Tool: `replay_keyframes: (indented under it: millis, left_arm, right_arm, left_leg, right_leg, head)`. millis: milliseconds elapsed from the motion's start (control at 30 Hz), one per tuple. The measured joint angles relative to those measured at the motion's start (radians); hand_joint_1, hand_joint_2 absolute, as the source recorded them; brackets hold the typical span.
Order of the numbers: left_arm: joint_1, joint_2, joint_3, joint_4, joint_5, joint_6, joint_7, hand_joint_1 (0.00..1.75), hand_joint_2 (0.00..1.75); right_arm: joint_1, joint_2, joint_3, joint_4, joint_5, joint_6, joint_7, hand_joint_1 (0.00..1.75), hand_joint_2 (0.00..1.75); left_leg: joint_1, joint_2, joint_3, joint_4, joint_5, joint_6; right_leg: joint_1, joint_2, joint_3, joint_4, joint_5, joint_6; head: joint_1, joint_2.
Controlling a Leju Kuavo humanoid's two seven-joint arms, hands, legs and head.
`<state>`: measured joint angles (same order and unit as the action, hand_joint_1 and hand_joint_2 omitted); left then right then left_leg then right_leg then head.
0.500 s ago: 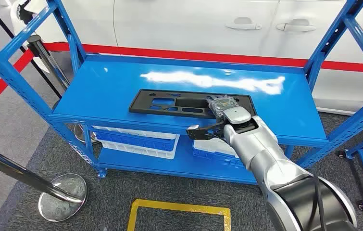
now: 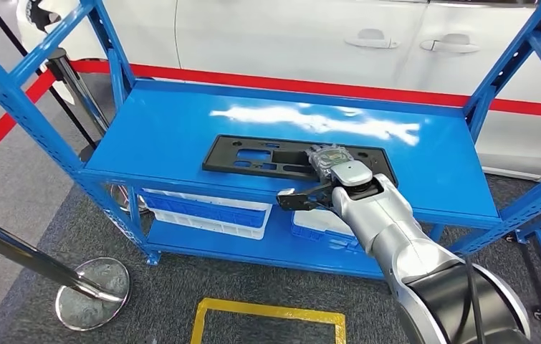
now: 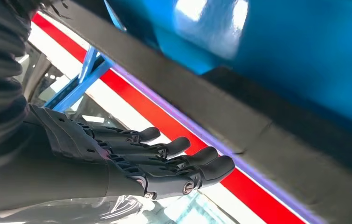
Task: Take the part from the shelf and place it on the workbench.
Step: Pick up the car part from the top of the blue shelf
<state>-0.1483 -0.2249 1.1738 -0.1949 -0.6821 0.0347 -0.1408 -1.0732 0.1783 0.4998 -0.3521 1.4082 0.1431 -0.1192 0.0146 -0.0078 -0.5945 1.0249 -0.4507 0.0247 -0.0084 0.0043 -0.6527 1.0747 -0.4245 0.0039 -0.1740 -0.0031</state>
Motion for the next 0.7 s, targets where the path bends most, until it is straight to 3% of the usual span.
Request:
replay_keyframes:
  millis: [67,133,200,300,333,367,433,500,567,700]
  left_arm:
    - [-0.001,-0.002,0.001,0.0,0.0,0.0,0.0,0.0,0.0]
    - [-0.003,-0.002,0.002,0.0,0.0,0.0,0.001,0.0,0.0]
    - [-0.004,-0.002,0.002,0.0,-0.001,0.0,0.002,0.0,0.0]
    - [-0.005,-0.002,0.002,0.0,-0.002,0.0,0.002,0.0,0.0]
    - [-0.005,-0.002,0.002,0.0,-0.002,0.0,0.002,0.0,0.0]
    - [-0.004,-0.002,0.003,0.0,-0.002,0.0,0.002,0.0,0.0]
    - [-0.004,-0.002,0.003,0.0,-0.005,0.0,0.002,0.0,0.0]
    - [-0.007,-0.003,0.003,0.0,-0.008,0.0,0.002,0.0,0.0]
    - [-0.01,-0.005,0.003,0.0,-0.009,-0.001,0.003,0.0,0.0]
    - [-0.012,-0.005,0.004,0.0,-0.009,-0.001,0.004,0.0,0.0]
  right_arm:
    - [0.001,0.0,0.004,0.001,0.0,0.001,0.0,1.68,1.75]
    - [0.002,-0.001,0.009,0.002,-0.001,0.001,-0.003,1.71,1.75]
    - [0.0,-0.002,0.012,0.002,-0.001,0.0,-0.008,1.74,1.75]
    - [-0.002,-0.002,0.016,0.002,-0.001,-0.001,-0.012,1.75,1.75]
    - [-0.002,-0.002,0.016,0.002,-0.001,-0.001,-0.012,1.75,1.75]
    - [-0.002,-0.002,0.017,0.002,-0.001,-0.001,-0.012,1.75,1.75]
    - [-0.006,-0.002,0.019,0.002,-0.001,-0.002,-0.012,1.75,1.75]
    - [-0.014,-0.003,0.022,0.002,-0.001,-0.002,-0.012,1.75,1.75]
    - [-0.02,-0.005,0.023,0.002,0.0,-0.001,-0.012,1.75,1.75]
    - [-0.02,-0.008,0.024,0.001,0.0,0.002,-0.014,1.75,1.75]
  left_leg:
    - [-0.002,0.0,-0.002,-0.001,-0.001,-0.008]
    - [-0.001,0.001,-0.001,-0.003,-0.004,-0.018]
    - [0.0,0.001,-0.015,0.034,-0.031,-0.027]
    - [0.004,0.002,-0.103,0.215,-0.107,-0.037]
    - [0.006,0.002,-0.127,0.259,-0.115,-0.043]
    - [0.01,0.002,-0.136,0.268,-0.104,-0.05]
    - [0.021,0.004,-0.097,0.174,-0.034,-0.064]
    - [0.027,0.004,-0.039,0.054,0.01,-0.072]
    - [0.024,0.002,-0.019,0.016,0.007,-0.064]
    - [0.015,-0.001,-0.011,0.003,0.012,-0.034]
  right_leg:
    - [0.006,0.001,0.016,-0.034,-0.001,-0.005]
    - [0.003,0.002,0.02,-0.042,0.0,-0.012]
    - [-0.003,0.001,0.03,-0.054,0.002,-0.023]
    - [-0.003,-0.003,0.04,-0.058,-0.002,-0.038]
    - [-0.003,-0.003,0.042,-0.057,-0.005,-0.041]
    - [-0.004,-0.003,0.044,-0.054,-0.008,-0.043]
    - [-0.007,-0.001,0.046,-0.042,-0.018,-0.041]
    - [-0.004,0.002,0.044,-0.024,-0.031,-0.032]
    - [0.002,0.002,0.041,-0.013,-0.039,-0.024]
    - [-0.004,0.001,0.056,-0.041,-0.026,0.0]
  head:
    - [0.0,0.0]
    - [0.0,0.0]
    - [0.0,0.0]
    - [0.0,0.0]
    - [0.0,0.0]
    - [0.0,0.0]
    - [0.0,0.0]
    - [0.0,0.0]
    - [0.001,0.0]
    - [0.002,0.0]
